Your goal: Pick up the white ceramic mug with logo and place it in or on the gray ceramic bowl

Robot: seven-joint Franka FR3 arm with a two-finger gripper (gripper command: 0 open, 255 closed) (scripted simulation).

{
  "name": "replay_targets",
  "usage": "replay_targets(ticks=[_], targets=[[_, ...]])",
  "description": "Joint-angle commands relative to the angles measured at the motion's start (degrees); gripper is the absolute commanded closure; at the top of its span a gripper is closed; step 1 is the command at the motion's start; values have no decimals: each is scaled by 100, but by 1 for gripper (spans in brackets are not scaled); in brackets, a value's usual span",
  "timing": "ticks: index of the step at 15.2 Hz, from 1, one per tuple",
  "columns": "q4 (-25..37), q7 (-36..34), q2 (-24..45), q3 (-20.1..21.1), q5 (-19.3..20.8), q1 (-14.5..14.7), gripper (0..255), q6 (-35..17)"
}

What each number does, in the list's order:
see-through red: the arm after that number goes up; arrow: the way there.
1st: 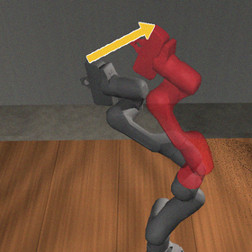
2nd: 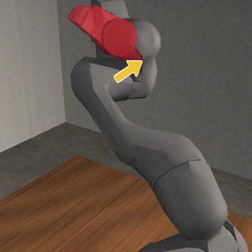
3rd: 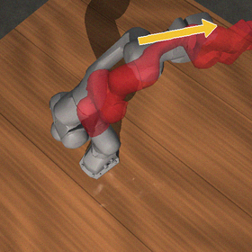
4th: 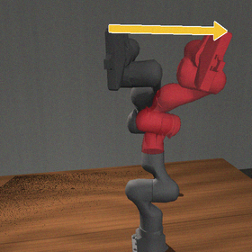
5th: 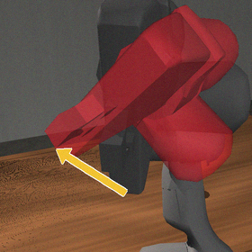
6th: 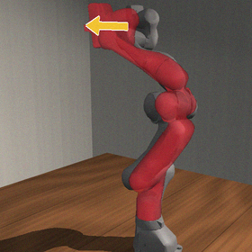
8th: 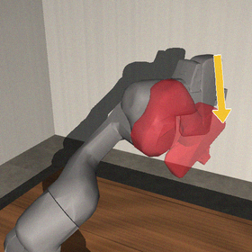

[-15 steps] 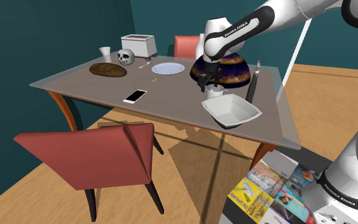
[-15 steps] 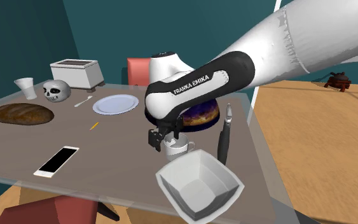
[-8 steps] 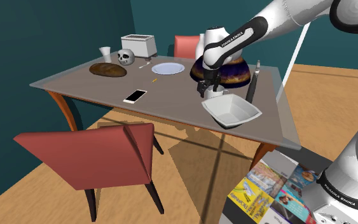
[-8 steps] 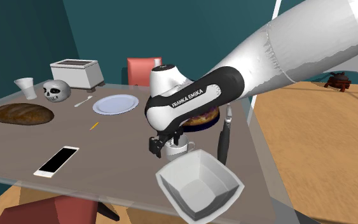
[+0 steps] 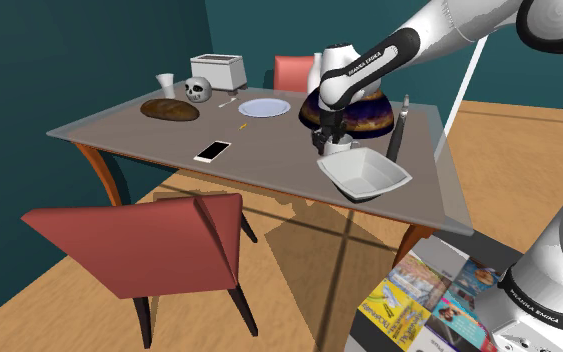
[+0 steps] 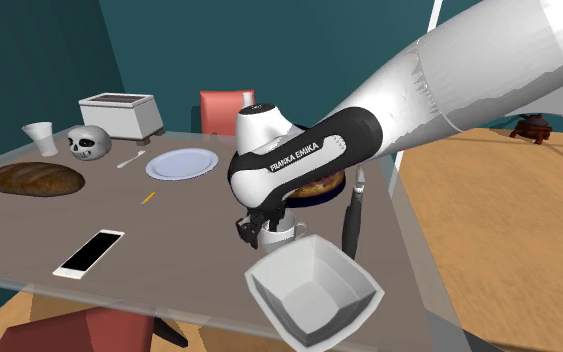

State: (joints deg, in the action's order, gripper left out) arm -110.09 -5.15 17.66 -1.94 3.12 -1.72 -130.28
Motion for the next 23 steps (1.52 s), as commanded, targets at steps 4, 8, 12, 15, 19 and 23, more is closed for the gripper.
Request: replay_targets(ticks=[4, 8, 12, 15, 19, 23], targets=[[0, 0, 0, 0, 0, 0, 255, 0], [1, 0, 1, 0, 0, 0, 255, 0], [79, 10, -118, 1, -4, 1, 255, 196], [174, 20, -224, 2, -7, 2, 255, 398], [316, 33, -354, 3, -12, 4, 255, 669], [478, 46, -468, 4, -16, 5, 255, 945]])
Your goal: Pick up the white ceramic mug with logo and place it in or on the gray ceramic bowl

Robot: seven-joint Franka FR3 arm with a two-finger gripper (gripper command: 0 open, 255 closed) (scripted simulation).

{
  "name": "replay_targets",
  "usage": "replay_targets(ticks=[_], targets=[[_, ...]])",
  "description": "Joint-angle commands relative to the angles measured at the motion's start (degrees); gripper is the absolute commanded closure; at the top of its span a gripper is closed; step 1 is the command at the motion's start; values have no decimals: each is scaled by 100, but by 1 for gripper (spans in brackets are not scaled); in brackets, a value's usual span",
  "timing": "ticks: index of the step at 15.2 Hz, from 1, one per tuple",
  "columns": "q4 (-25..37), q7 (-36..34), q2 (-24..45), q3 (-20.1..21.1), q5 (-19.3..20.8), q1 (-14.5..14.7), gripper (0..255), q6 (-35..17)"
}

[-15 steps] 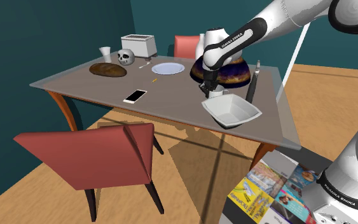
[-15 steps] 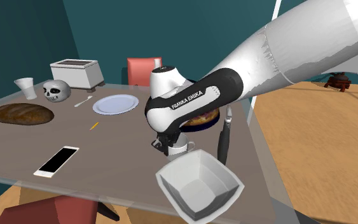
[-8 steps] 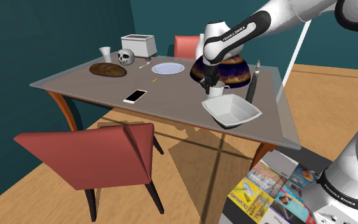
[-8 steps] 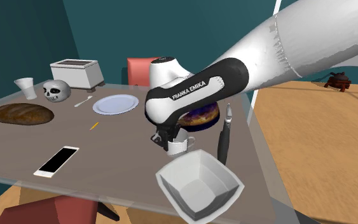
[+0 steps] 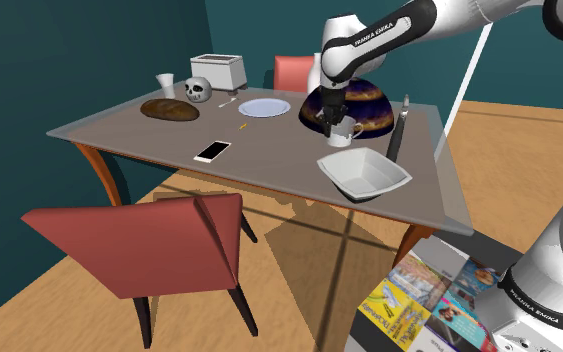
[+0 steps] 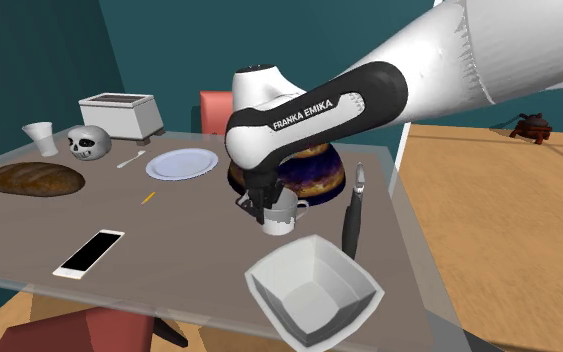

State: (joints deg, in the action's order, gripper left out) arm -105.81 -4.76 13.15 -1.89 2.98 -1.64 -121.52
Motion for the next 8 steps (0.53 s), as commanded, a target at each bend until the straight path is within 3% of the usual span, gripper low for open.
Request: replay_targets(ticks=[1, 8], targets=[[95, 10, -43, -1, -3, -2, 255, 139], [441, 33, -193, 1, -10, 1, 255, 635]])
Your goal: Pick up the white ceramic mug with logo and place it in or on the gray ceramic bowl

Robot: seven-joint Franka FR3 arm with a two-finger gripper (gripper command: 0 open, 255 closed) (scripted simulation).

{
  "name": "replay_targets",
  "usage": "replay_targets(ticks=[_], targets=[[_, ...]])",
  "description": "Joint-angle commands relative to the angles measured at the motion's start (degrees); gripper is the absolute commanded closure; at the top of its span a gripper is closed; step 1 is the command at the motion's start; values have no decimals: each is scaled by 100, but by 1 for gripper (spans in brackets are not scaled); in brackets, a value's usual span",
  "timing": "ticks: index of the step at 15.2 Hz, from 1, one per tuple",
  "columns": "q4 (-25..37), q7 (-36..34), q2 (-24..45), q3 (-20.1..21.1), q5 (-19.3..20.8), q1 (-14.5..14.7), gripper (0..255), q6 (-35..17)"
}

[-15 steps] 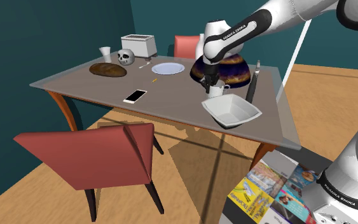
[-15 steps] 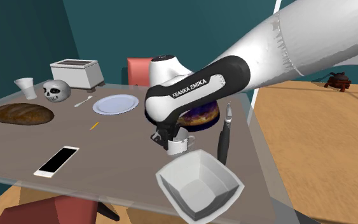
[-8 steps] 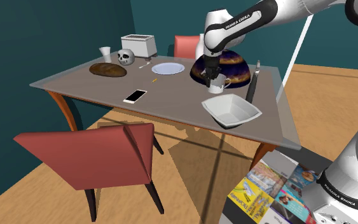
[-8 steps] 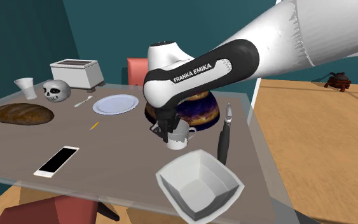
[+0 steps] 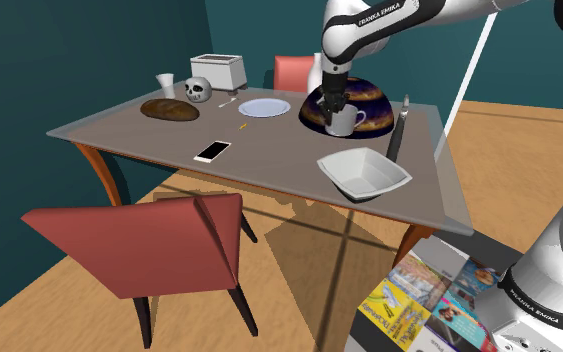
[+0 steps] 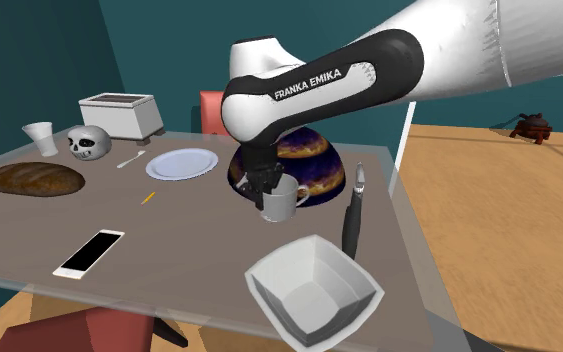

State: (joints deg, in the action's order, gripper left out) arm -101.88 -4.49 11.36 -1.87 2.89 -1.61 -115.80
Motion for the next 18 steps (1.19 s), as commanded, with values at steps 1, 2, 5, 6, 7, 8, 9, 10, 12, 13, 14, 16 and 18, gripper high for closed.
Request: replay_targets(ticks=[1, 2, 5, 6, 7, 8, 9, 10, 12, 13, 14, 16, 18], targets=[[102, 10, -30, -1, -2, -2, 255, 135], [159, 13, -46, -1, -3, -1, 255, 207], [337, 23, -87, -1, -6, 0, 255, 426], [400, 26, -98, 0, -7, 0, 255, 499], [464, 30, -108, 0, -8, 0, 255, 573], [494, 31, -114, 0, -8, 0, 255, 609], [211, -31, -334, 21, 6, 35, 255, 549], [-61, -94, -551, 44, 19, 70, 255, 497], [-574, -223, -975, 96, 39, 136, 255, 415], [-816, -289, -1183, 126, 46, 168, 255, 384], [-1050, -355, -1388, 157, 50, 200, 255, 360], [-1492, -489, -1794, 227, 50, 263, 255, 330], [-1905, -624, -2194, 304, 38, 326, 255, 325]])
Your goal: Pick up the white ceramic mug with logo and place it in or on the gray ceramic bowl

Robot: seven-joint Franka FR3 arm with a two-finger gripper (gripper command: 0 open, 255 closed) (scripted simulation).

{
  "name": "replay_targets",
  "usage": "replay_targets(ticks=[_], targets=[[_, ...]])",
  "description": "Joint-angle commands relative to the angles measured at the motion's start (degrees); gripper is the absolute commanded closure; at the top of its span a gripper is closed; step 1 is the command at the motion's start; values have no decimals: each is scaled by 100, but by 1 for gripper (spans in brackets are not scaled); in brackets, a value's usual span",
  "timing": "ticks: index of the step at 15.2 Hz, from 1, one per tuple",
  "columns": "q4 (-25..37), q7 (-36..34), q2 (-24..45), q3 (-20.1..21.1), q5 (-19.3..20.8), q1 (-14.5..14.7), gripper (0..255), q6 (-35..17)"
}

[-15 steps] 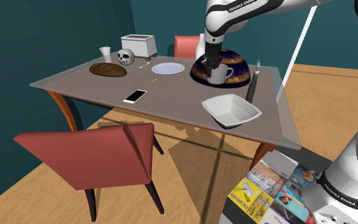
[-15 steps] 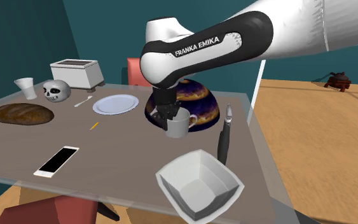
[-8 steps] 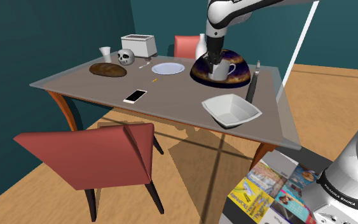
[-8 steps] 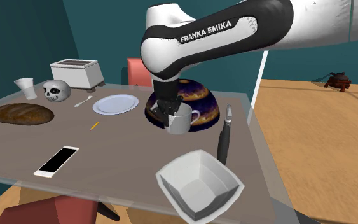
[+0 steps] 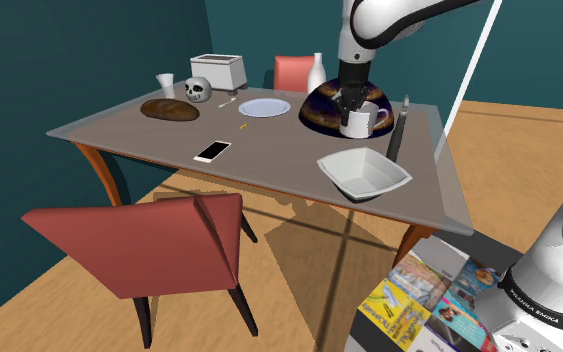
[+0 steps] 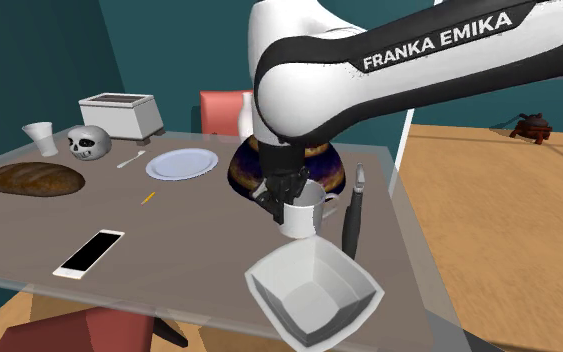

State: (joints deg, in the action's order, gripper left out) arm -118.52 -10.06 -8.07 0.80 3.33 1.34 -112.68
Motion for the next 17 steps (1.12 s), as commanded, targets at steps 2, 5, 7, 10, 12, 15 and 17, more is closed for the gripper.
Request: replay_targets(ticks=[2, 5, 7, 10, 12, 15, 17], targets=[[-625, -204, -648, 122, -32, 97, 255, 32], [-1153, -412, -1238, 263, -99, 204, 255, 105], [-1431, -508, -1480, 331, -137, 255, 255, 73], [-1624, -523, -1434, 335, -132, 255, 255, -166], [-1747, -533, -1396, 338, -128, 254, 255, -327], [-1924, -549, -1329, 343, -120, 252, 255, -570], [-2037, -561, -1277, 347, -114, 250, 255, -734]])
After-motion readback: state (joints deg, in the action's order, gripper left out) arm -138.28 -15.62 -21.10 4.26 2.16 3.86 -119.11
